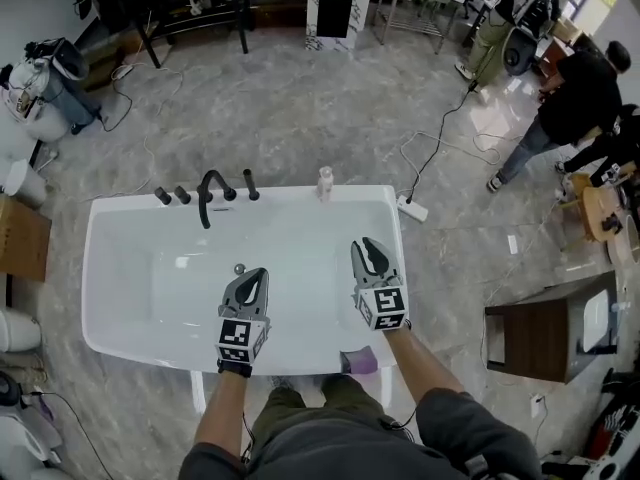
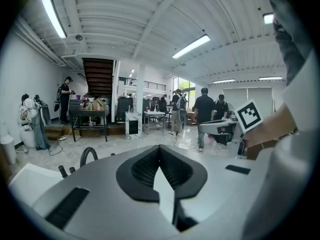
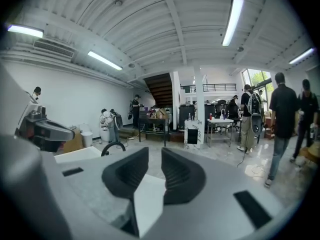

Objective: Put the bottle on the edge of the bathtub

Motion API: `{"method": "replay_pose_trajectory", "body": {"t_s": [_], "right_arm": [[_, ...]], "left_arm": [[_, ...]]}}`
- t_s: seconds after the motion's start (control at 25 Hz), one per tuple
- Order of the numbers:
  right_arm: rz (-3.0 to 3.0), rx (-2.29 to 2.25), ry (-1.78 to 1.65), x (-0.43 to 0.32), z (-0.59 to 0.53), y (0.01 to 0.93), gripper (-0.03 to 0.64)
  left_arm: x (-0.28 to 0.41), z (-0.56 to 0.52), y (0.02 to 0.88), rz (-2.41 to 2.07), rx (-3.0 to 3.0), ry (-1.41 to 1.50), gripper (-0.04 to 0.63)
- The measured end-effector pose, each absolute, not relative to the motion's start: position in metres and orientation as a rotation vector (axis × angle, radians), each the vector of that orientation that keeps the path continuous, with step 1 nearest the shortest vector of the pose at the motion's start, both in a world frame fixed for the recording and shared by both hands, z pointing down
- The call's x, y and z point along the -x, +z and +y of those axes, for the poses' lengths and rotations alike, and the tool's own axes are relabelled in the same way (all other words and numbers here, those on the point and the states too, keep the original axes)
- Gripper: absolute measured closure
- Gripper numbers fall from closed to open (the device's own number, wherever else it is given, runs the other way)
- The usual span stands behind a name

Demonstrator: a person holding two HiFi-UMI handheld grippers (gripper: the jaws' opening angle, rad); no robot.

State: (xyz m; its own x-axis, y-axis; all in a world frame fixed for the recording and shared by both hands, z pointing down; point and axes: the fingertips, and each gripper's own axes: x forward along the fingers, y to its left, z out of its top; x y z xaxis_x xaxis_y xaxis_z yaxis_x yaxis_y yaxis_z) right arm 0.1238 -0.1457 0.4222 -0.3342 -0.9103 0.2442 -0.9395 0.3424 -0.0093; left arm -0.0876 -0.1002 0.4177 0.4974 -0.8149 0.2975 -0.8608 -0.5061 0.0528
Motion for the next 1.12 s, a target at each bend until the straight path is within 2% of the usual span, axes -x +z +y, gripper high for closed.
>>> {"method": "replay_pose_trajectory", "body": {"t_s": [0.36,1.12], "right_arm": [[-2.376,-1.713,0.235,-0.146,-0.091,0.397,0.614],[-2.385,-1.716,0.251,-0.172,-0.028,0.362,0.615]], "left_arm": [[0.082,-0.083,0.397,-1.424,-2.564,0.335,0.597],[0.069,-0.055,0.365,-1.434,-2.592,0.322,0.597]]}}
